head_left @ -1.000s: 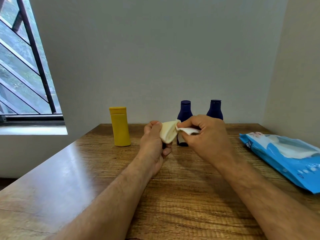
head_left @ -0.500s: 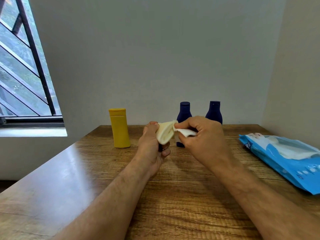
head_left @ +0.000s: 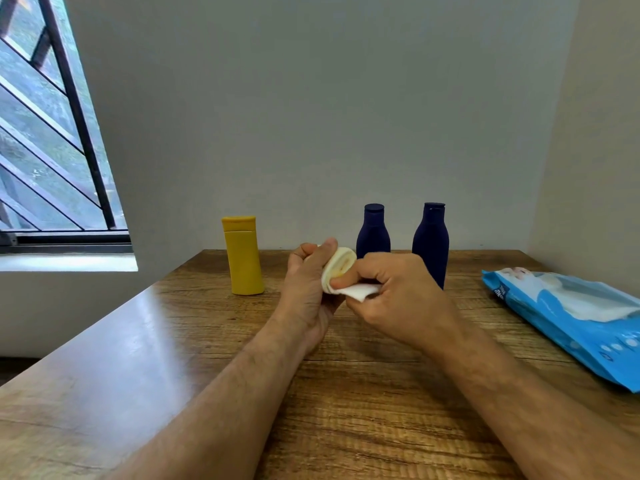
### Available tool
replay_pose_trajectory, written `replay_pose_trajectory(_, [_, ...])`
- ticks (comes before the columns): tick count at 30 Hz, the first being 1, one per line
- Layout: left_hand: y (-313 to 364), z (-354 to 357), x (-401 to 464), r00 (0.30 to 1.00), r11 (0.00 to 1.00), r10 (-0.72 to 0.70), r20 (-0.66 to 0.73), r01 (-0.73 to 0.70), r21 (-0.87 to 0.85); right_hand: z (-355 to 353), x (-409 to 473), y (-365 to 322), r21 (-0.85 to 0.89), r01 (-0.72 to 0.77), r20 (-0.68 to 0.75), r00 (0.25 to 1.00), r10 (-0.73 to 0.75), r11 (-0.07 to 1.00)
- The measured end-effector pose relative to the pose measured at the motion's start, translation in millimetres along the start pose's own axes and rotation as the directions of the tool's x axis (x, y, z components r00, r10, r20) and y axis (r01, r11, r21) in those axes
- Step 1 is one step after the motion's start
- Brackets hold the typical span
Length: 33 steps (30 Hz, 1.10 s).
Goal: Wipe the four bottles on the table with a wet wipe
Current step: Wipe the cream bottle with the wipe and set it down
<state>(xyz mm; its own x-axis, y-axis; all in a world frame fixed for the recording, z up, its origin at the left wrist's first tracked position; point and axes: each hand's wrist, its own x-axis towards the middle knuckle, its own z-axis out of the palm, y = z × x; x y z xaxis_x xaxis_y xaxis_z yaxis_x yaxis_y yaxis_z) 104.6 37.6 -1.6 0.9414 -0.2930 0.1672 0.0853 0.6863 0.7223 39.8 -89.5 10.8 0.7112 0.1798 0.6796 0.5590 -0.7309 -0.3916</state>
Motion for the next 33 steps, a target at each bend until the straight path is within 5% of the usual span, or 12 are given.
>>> replay_pose_trajectory(6, [-1.5,0.2,-0.9,1.0,0.993,0.017,-0.016,-0.015,0.119,-4.3,2.5,5.1,0.079,-0.118,-0.234,0.963,0.133,0.99])
replay_pose_trajectory(13, [-1.1,1.3,-0.6,0.995,0.998,0.045,-0.091,-0.041,0.046,3.2,0.3,1.4,0.086,-0.167,0.057,0.985,0.163,0.982])
replay_pose_trajectory(17, [-1.4,0.9,1.8,0.993,0.998,0.033,-0.117,-0.026,0.06,2.1,-0.3,-1.2,0.046,-0.145,0.097,0.985,0.14,0.988])
replay_pose_trajectory(27, [1.3,-5.6,4.8,0.997,0.999,0.0,-0.076,-0.005,-0.054,-10.0,2.7,3.6,0.053,-0.138,-0.257,0.955,0.147,0.989])
replay_pose_trajectory(33, [4.4,-2.1,0.0,0.999,0.989,-0.029,-0.028,0.024,-0.144,-2.1,1.3,1.1,0.117,-0.159,0.057,0.987,0.153,0.98])
